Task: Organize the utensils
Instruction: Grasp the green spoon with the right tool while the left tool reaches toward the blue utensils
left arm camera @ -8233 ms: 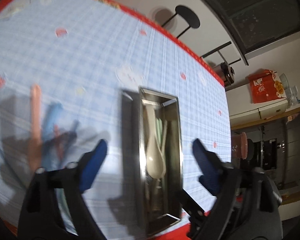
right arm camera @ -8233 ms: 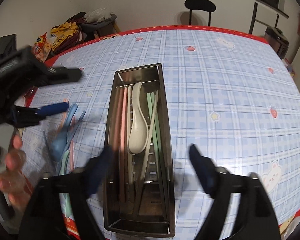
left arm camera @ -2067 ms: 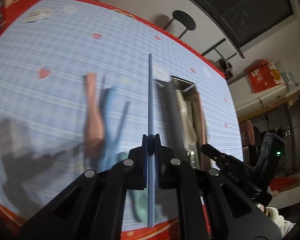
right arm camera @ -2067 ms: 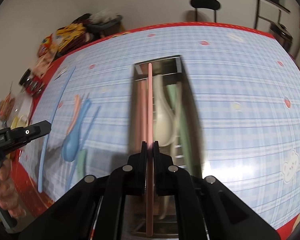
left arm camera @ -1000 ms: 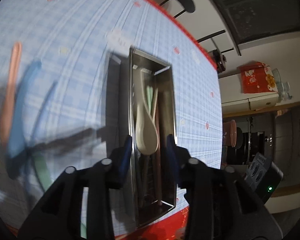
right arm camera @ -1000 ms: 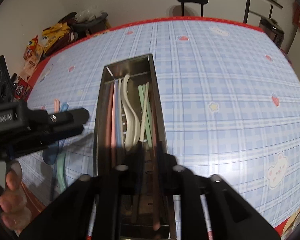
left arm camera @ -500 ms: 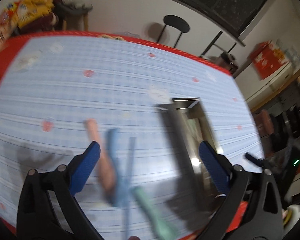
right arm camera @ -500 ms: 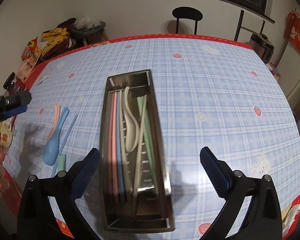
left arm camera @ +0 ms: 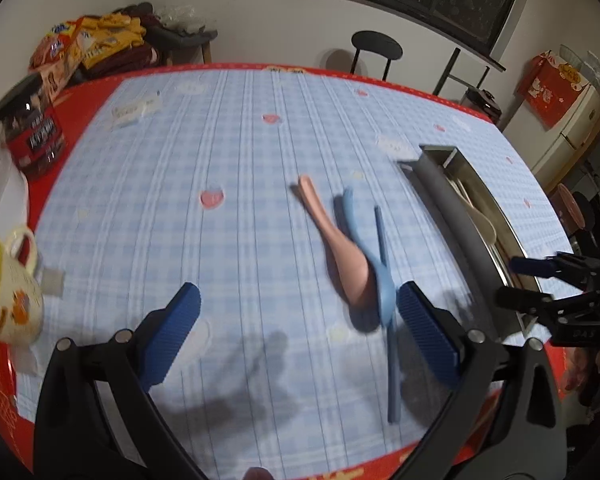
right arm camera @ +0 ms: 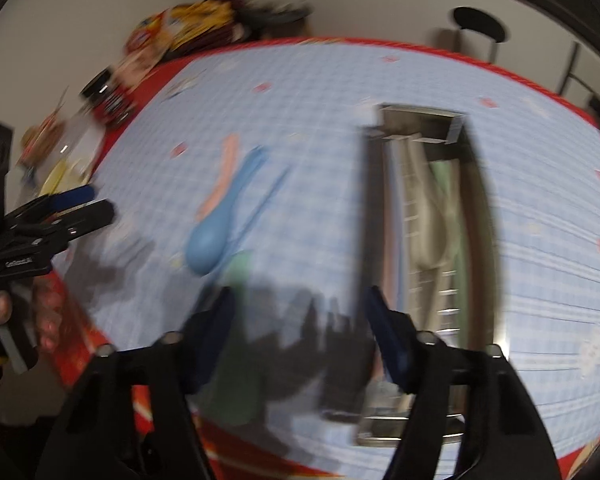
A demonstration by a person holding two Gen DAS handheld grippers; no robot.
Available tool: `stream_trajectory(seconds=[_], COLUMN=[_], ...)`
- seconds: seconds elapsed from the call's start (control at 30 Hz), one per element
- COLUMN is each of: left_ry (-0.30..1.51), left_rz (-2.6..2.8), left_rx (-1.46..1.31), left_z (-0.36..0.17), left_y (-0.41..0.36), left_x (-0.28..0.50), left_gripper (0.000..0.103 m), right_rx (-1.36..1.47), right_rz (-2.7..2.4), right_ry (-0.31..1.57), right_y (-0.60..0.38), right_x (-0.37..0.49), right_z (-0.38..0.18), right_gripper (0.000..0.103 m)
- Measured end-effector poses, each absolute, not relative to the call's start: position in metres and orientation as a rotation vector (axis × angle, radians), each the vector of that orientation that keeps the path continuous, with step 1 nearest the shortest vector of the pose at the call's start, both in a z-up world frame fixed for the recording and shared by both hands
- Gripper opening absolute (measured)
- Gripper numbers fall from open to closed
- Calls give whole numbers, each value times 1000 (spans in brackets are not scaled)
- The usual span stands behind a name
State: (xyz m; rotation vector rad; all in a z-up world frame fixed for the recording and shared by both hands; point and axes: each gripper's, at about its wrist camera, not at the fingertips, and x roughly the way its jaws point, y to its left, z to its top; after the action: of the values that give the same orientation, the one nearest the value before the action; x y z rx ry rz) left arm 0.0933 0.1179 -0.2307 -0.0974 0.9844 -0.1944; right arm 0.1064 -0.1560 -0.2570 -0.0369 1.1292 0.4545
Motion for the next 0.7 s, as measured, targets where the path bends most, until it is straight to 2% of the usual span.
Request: stream_trajectory(seconds=[0.03,0.13,0.47,0.57,0.63,0.7], left_ry=[995,1025,1083,1085,1085,1085], left_rz=[-202,-206,-201,-197,-199,-199], left_rx=[-103,-102,-121,-125,-127,-124], left_z=[-233,-241,-257,-257,-256,-256], left_y=[119,121,125,126,126,125], left_x=[91,82,73,74,74,75], left_gripper=[98,98,97,97,97,95], right_rx=[-42,-44,-22,-21,-15,-14], right_rz=[470,507,503,510,521,529], right_ry=[1142,1192,1300,1303,1311,1313], right_y=[-150,-134,-118,-113,-113,-112], right_x=[104,99,100,101,102,101], right_z=[-260,-271,-307,-311,-311,-311], right_gripper=[49,38,33,29,19,19])
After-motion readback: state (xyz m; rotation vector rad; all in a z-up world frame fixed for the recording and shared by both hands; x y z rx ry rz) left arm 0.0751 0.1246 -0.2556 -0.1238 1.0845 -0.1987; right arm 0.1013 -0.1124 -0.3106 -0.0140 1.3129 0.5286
